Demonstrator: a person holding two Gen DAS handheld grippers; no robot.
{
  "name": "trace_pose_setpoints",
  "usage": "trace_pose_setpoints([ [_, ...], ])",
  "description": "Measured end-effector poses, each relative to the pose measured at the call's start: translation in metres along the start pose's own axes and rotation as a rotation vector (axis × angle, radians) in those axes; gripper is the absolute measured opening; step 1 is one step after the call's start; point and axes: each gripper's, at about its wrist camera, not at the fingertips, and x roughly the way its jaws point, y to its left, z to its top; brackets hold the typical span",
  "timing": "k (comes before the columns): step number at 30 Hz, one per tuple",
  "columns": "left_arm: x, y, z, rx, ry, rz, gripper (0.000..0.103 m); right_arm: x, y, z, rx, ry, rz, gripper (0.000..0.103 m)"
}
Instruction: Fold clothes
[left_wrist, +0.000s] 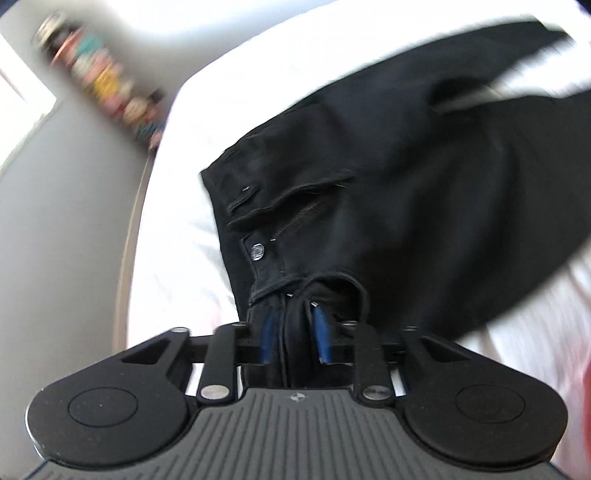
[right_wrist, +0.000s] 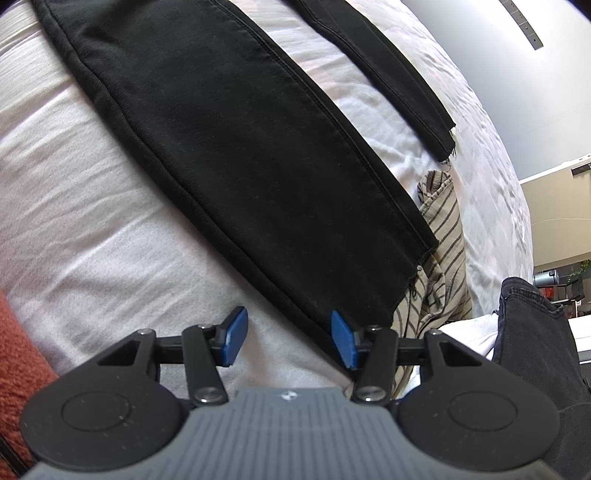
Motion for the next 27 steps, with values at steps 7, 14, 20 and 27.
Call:
trace_pose_setpoints([
  [7, 0.041, 0.01, 0.002, -0.148, 0.046, -0.081, 0.004, 0.001, 0.001, 0.001, -0.001, 0.016, 0.0, 0.055],
  [14, 0.068, -0.002, 0.001, -0.123, 0.155, -0.07, 0.0, 0.007, 0.001, 0.005, -0.012, 0.035, 0.007, 0.055],
  [20, 0.077, -0.014, 0.009, -0.126, 0.16, -0.015, 0.0, 0.008, 0.0, 0.005, 0.0, 0.04, 0.013, 0.055],
  [27, 0.027, -0.002, -0.01, -0.049, 0.094, -0.04, 0.017, 0.007, 0.0, 0.004, 0.01, 0.037, 0.008, 0.055],
])
